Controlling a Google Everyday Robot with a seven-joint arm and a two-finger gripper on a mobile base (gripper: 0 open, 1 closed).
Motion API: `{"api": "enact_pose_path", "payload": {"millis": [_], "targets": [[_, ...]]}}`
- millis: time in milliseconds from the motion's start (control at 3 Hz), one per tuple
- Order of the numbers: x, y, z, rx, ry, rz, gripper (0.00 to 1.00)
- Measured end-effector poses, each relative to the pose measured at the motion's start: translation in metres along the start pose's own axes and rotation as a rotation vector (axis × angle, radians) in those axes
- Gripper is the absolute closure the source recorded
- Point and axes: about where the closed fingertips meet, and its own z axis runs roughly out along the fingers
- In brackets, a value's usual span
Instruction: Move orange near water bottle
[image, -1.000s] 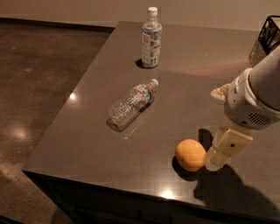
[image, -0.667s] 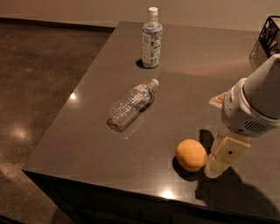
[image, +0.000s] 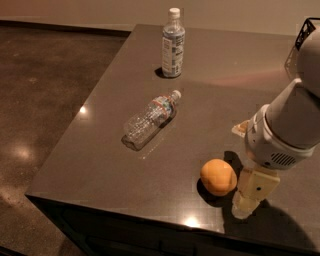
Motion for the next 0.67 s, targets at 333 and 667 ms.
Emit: {"api": "enact_pose_path", "payload": {"millis": [333, 667], "targets": [[-0.0074, 0.0128, 0.0059, -0.029, 0.005, -0.048, 0.00], [-0.0138, 0.0216, 0.0110, -0.055, 0.014, -0.081, 0.00]]}}
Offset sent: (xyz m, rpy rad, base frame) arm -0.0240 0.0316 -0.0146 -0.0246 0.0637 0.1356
